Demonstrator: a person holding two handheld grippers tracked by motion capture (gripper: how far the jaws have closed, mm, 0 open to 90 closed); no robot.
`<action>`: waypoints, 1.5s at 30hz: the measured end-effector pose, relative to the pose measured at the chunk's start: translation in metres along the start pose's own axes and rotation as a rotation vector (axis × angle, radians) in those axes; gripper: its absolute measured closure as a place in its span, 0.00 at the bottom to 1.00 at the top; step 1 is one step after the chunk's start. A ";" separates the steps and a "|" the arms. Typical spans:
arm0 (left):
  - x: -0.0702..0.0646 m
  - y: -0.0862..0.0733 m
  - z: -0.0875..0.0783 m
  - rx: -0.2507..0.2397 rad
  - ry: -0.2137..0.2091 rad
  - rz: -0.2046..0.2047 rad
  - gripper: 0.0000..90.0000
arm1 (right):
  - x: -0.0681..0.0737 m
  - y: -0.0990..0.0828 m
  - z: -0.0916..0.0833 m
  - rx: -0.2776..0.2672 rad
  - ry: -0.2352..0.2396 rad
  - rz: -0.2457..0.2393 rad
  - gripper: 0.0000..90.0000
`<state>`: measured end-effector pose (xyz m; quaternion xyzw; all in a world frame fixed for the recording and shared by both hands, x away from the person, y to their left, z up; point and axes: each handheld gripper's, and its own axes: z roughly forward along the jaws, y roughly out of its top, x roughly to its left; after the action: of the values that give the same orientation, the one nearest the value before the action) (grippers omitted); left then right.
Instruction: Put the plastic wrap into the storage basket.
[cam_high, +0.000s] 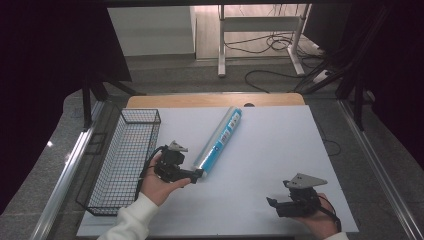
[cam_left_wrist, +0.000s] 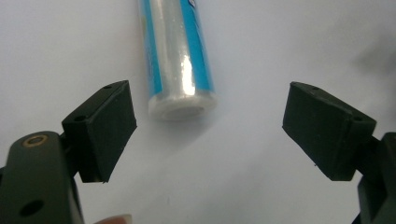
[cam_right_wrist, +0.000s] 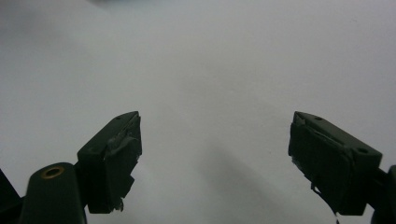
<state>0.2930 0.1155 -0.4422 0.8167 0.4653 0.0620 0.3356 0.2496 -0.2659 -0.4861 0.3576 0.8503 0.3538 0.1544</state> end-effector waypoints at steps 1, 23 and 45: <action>0.000 0.000 0.000 0.000 0.000 0.000 0.19 | 0.000 0.000 0.000 0.000 0.000 0.000 0.20; 0.026 0.050 0.053 0.065 -0.056 -0.021 0.20 | -0.001 -0.001 0.003 0.017 -0.013 -0.002 0.20; 0.032 0.064 0.101 0.195 -0.001 -0.022 0.24 | -0.003 -0.002 0.003 0.023 -0.026 0.007 0.20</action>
<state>0.3988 0.0698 -0.4878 0.8403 0.4779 0.0124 0.2554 0.2519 -0.2676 -0.4893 0.3671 0.8510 0.3398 0.1599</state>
